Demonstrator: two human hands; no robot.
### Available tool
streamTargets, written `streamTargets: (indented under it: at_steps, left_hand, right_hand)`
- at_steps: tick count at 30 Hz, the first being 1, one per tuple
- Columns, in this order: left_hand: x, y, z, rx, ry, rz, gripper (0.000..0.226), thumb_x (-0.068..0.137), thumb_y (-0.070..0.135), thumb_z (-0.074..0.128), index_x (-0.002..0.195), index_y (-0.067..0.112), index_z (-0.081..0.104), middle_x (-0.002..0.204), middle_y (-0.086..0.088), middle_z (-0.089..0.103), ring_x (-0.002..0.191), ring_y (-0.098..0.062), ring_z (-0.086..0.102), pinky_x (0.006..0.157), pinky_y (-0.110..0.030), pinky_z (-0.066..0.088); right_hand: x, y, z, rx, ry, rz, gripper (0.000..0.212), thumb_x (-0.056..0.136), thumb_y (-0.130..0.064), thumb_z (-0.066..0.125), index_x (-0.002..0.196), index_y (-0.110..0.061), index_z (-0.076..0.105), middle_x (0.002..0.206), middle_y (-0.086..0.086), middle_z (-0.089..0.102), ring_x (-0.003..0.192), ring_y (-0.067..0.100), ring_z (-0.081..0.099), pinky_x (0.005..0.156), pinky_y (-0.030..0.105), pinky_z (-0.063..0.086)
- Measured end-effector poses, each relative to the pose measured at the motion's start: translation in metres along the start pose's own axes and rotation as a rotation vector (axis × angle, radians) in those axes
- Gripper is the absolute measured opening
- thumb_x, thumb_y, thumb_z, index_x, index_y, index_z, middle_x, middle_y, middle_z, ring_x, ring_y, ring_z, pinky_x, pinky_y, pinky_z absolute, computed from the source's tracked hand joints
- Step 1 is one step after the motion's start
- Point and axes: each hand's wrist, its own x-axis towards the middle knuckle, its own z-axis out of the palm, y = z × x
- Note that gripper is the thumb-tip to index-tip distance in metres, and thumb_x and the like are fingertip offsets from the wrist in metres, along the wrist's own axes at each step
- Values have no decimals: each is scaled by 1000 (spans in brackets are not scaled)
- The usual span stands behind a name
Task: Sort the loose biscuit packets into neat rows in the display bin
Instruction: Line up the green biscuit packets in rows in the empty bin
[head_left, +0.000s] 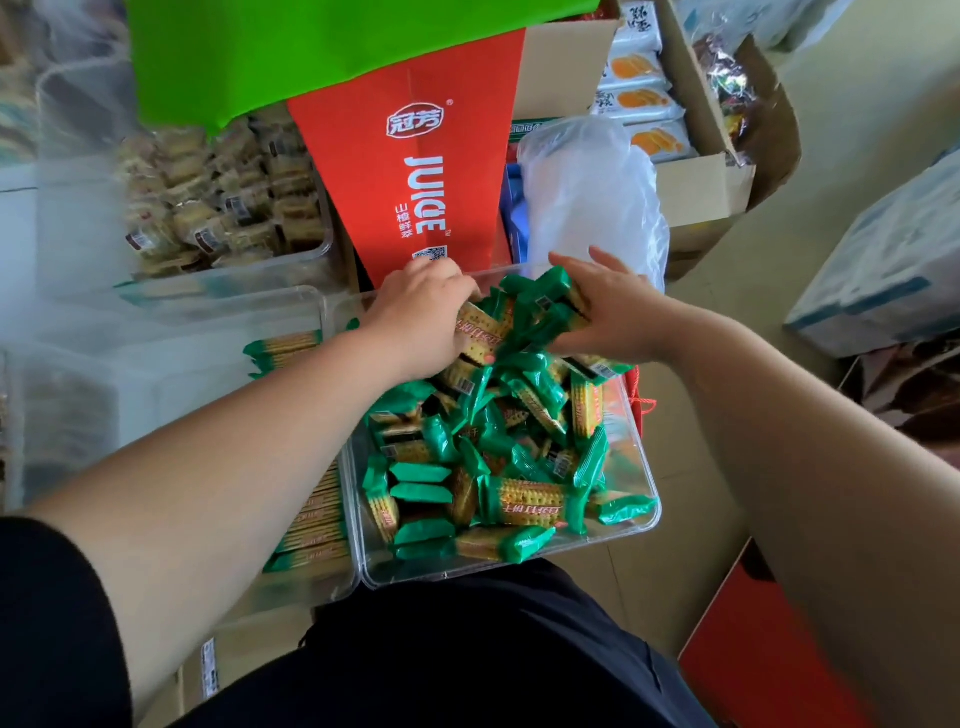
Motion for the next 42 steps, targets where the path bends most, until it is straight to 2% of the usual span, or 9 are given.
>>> streamTargets:
  at_steps: [4, 9, 12, 15, 21, 29, 32, 39, 42]
  left_hand:
    - [-8, 2, -5, -80, 13, -25, 34, 88, 18, 75, 122, 16, 69, 118, -6, 57, 113, -33, 54, 95, -46, 47]
    - [-38, -5, -9, -152, 7, -94, 25, 81, 8, 75, 97, 20, 60, 100, 2, 57, 91, -25, 57, 71, -33, 37]
    - [-53, -2, -9, -197, -31, -141, 38, 83, 5, 72, 112, 22, 53, 107, -1, 64, 90, -26, 60, 69, -35, 44]
    - [-61, 7, -7, -200, -56, -145, 66, 85, 3, 68, 144, 24, 46, 133, -2, 59, 110, -29, 60, 87, -42, 52]
    - [-69, 18, -6, -201, -72, -29, 29, 78, 7, 69, 99, 27, 67, 100, 8, 54, 94, -24, 57, 80, -39, 44]
    - [-74, 84, 10, -251, -212, -41, 30, 94, 30, 65, 111, 23, 42, 85, 0, 56, 74, -22, 56, 64, -42, 47]
    - [-67, 108, 31, -269, -291, -96, 36, 94, 29, 63, 119, 21, 39, 81, 2, 50, 65, -17, 49, 53, -36, 33]
    - [-56, 145, 57, -413, -269, -209, 51, 71, 59, 81, 112, 35, 64, 102, 10, 69, 93, -16, 66, 79, -34, 56]
    - [-57, 158, 68, -406, -206, -244, 37, 70, 42, 87, 101, 28, 72, 94, 7, 73, 91, -19, 70, 77, -33, 58]
  right_hand:
    - [9, 2, -2, -63, 38, -100, 79, 74, -51, 80, 140, -30, 43, 119, -10, 56, 119, 18, 51, 105, 43, 39]
    - [9, 1, 5, -63, 109, -123, 35, 67, -43, 84, 86, -24, 61, 98, -4, 55, 82, 18, 58, 75, 36, 53]
    - [1, 3, 5, 134, 227, -86, 37, 67, -35, 86, 95, -21, 67, 96, -2, 63, 84, 20, 63, 74, 33, 53]
    - [-15, 10, 1, 407, 310, -4, 41, 71, -28, 88, 108, -24, 71, 93, -9, 74, 84, 8, 69, 74, 24, 56]
    - [-51, 26, 1, 752, 296, -18, 33, 73, -12, 89, 101, -22, 74, 96, -5, 78, 89, 10, 74, 78, 24, 59]
    - [-94, 57, 42, 889, 289, 159, 30, 71, -12, 89, 96, -20, 75, 91, -5, 79, 84, 14, 75, 79, 35, 60]
    - [-105, 62, 56, 963, 325, 207, 29, 73, -11, 87, 98, -19, 75, 92, -5, 79, 87, 16, 75, 83, 41, 61]
    - [-119, 61, 76, 1093, 377, 259, 26, 74, -9, 85, 98, -15, 76, 93, -1, 79, 90, 20, 75, 88, 46, 60]
    - [-120, 66, 81, 1140, 386, 265, 26, 74, -9, 85, 98, -15, 77, 96, 0, 79, 92, 21, 75, 90, 49, 59]
